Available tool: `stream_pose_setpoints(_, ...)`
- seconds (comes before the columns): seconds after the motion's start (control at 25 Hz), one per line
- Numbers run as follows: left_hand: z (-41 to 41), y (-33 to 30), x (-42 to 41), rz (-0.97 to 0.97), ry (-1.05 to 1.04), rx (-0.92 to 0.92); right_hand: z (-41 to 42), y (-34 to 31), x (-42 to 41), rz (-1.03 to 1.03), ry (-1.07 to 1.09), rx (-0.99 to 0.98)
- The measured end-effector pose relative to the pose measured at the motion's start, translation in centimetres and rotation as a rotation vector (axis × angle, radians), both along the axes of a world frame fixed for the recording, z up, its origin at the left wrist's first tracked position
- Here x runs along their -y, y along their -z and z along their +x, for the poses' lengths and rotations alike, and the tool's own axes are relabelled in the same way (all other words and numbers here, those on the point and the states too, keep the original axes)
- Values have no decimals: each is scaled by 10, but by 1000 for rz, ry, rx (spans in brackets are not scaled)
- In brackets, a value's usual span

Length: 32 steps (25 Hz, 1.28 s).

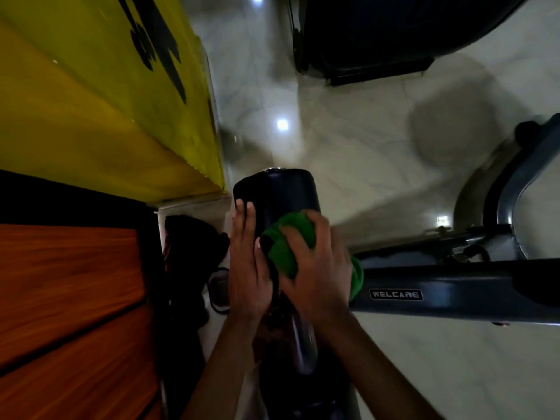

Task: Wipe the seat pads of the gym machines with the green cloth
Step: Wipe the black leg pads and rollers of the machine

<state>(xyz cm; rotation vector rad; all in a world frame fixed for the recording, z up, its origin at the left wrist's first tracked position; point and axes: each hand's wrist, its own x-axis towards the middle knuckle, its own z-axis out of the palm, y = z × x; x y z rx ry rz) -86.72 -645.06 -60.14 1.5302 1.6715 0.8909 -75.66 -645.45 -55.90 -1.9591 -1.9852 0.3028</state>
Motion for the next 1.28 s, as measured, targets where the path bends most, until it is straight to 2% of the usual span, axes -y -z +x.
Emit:
stream_pose_setpoints(0.16, -2, 4, -2, -5, 7, -3, 3, -1, -95, -1, -44, -10)
stream_pose_setpoints(0.24, -2, 5, -1, 4, 27, -9, 2, -1, -111, -20, -14, -38)
stream_pose_setpoints(0.32, -4, 4, 1, 9, 20, 23, 3, 1, -80, 6, 13, -37)
stream_pose_setpoints(0.4, -3, 0, 1, 18, -9, 48, 7, 1, -14, -27, -11, -49)
stream_pose_setpoints(0.48, 2, -7, -3, 41, -28, 56, 15, -1, 46, -83, -17, -111)
stream_pose_setpoints(0.56, 13, -17, -12, 55, -1, 35, 25, 0, 71, -106, 3, -196)
stream_pose_setpoints(0.68, 29, -19, -24, 31, 84, -169, 38, -6, 77, -56, 100, -372)
stream_pose_setpoints(0.76, 27, -10, -23, 59, 122, -289, 46, -8, 80, 12, 146, -413)
stream_pose_setpoints(0.88, 4, 2, -18, 45, 127, -131, 47, -9, 79, 1, 133, -373)
stream_pose_setpoints(1.0, -17, 9, -11, 18, 72, -1, 24, -4, 60, -23, 54, -220)
stream_pose_setpoints(1.12, -18, 13, -7, 16, 19, 83, 3, -1, 16, -19, 37, -40)
stream_pose_setpoints(1.28, -16, 15, -6, 26, -6, 129, -7, -6, -71, -17, -21, 78)
